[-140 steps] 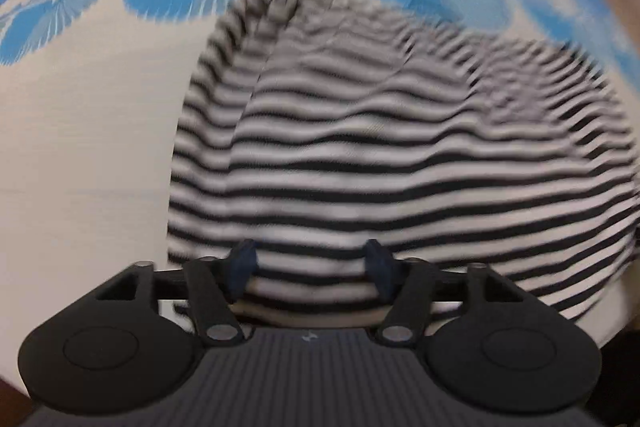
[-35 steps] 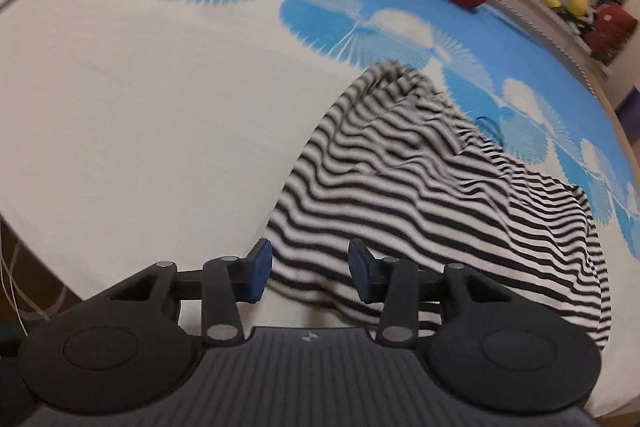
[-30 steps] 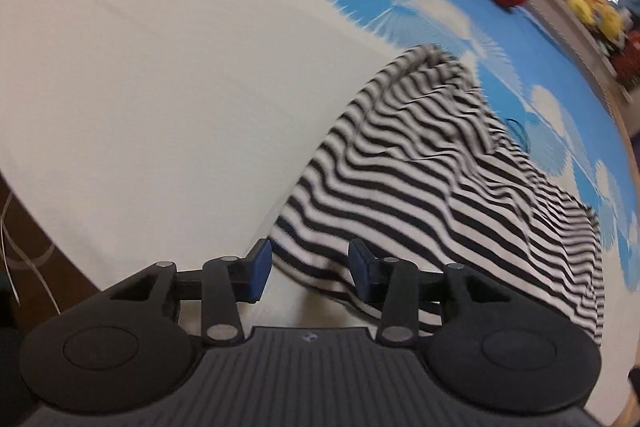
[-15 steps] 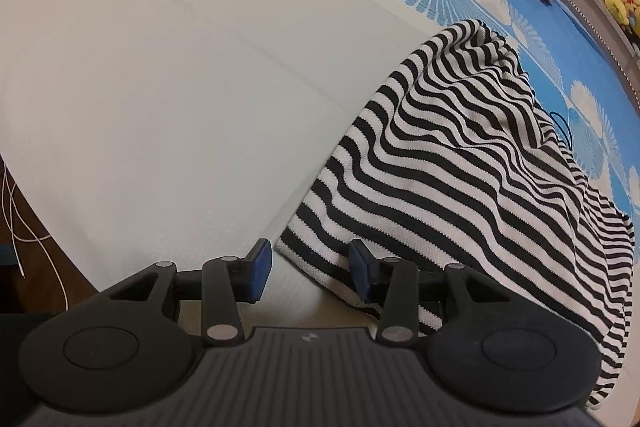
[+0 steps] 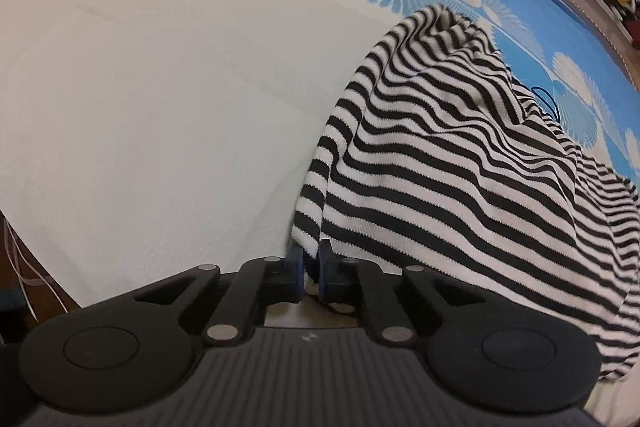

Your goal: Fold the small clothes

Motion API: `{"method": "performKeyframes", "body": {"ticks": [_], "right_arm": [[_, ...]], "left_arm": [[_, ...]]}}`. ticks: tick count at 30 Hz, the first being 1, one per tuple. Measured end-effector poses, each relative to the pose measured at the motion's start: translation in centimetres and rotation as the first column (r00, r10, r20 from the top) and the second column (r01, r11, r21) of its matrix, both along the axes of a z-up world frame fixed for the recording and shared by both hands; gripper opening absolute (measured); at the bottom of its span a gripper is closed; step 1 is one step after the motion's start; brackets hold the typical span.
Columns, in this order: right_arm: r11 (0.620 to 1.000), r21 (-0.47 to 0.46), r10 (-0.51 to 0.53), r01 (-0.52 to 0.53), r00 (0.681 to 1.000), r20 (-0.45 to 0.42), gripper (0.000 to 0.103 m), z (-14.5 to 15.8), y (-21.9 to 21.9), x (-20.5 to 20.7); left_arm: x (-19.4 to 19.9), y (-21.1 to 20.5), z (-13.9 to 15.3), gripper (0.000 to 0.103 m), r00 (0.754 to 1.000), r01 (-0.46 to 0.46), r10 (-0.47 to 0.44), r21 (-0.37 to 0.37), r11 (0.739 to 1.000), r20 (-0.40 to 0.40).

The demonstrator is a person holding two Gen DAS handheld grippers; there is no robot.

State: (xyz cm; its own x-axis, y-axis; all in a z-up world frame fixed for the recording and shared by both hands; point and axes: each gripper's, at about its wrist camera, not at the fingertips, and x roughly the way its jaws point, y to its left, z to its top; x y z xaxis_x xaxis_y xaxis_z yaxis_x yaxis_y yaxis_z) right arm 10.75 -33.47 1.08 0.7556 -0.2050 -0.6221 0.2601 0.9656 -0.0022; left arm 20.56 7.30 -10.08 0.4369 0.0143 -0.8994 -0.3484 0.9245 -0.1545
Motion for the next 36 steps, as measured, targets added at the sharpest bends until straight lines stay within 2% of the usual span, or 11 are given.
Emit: {"method": "performKeyframes", "body": {"ticks": [4,9,13,15,20,25,26,28,31,34,36], "right_arm": [[0.996,-0.024,-0.087,0.09,0.99,0.108,0.079,2.3,-2.2,-0.3],[0.964,-0.04,-0.243,0.262,0.934,0.262,0.081,5.3,-6.3,-1.5],[0.931,0.015,-0.354,0.365,0.891,0.285,0.081,5.7,-10.0,-3.0],[0.919,0.035,-0.385,0.392,0.878,0.285,0.081,5.5,-11.5,-3.7],[0.906,0.05,-0.415,0.42,0.86,0.296,0.082,4.8,-14.6,-5.2],[0.892,0.091,-0.449,0.443,0.846,0.288,0.082,4.0,-17.1,-6.0],[0.889,0.107,-0.456,0.445,0.844,0.282,0.082,3.9,-17.6,-5.9],[0.892,0.147,-0.452,0.427,0.853,0.263,0.082,3.5,-18.3,-5.7],[0.917,0.192,-0.387,0.349,0.895,0.221,0.082,3.1,-18.2,-4.4],[0.951,0.25,-0.222,0.183,0.965,0.137,0.081,2.0,-17.7,-1.4],[0.947,0.311,-0.113,0.081,0.99,0.084,0.08,1.1,-17.4,0.7]], "left_arm": [[-1.1,-0.1,1.8,0.005,0.998,0.003,-0.007,0.048,0.999,0.068],[-1.6,-3.8,6.3,0.004,0.972,0.093,-0.139,0.233,0.968,0.189],[-1.5,-11.0,11.6,0.003,0.921,0.154,-0.244,0.292,0.944,0.305],[-2.0,-16.4,13.8,0.003,0.867,0.233,-0.341,0.309,0.922,0.364],[-5.1,-32.3,14.0,0.002,0.676,0.529,-0.617,0.317,0.787,0.403],[-7.9,-43.4,6.3,0.008,0.475,0.824,-0.846,0.216,0.524,0.244],[-7.9,-44.1,5.0,0.008,0.466,0.845,-0.862,0.188,0.5,0.2],[-7.8,-43.9,4.1,0.013,0.478,0.848,-0.862,0.166,0.503,0.17],[-7.9,-40.1,5.9,0.036,0.459,0.859,-0.855,0.123,0.496,0.241],[-7.9,-35.0,8.4,0.04,0.423,0.854,-0.87,0.208,0.476,0.255],[-7.7,-31.2,9.5,0.04,0.435,0.828,-0.867,0.27,0.491,0.244]]}}
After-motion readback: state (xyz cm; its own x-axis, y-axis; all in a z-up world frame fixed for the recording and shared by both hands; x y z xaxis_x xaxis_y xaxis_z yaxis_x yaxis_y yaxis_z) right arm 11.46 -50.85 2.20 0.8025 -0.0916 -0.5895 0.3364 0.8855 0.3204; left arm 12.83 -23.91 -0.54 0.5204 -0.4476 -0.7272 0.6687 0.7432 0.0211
